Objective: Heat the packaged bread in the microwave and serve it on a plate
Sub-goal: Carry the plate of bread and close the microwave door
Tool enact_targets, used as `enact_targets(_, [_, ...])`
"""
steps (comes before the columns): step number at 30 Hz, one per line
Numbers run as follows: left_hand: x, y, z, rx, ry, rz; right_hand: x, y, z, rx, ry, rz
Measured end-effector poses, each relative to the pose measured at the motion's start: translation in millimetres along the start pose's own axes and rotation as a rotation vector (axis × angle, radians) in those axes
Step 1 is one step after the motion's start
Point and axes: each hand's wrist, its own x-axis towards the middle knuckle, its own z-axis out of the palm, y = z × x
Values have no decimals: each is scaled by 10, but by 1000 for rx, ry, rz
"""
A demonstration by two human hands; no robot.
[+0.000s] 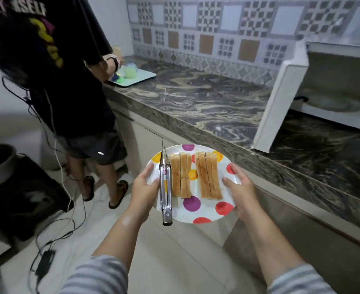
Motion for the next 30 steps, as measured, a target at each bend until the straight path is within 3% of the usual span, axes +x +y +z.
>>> enact_targets(10, [1747, 450, -140, -11, -176, 21, 1074, -411, 911, 4, 150, -102])
enact_targets(18, [3014, 755, 704, -35, -269, 124, 2261, -908, 856, -61, 306, -196])
enact_targets(27, [4054, 743, 1739, -7, -365, 56, 3380, -935, 520, -44, 444, -115])
enact_targets(30, [4279, 711, 2005, 0, -408, 36, 3609, -888, 416, -168, 511, -115])
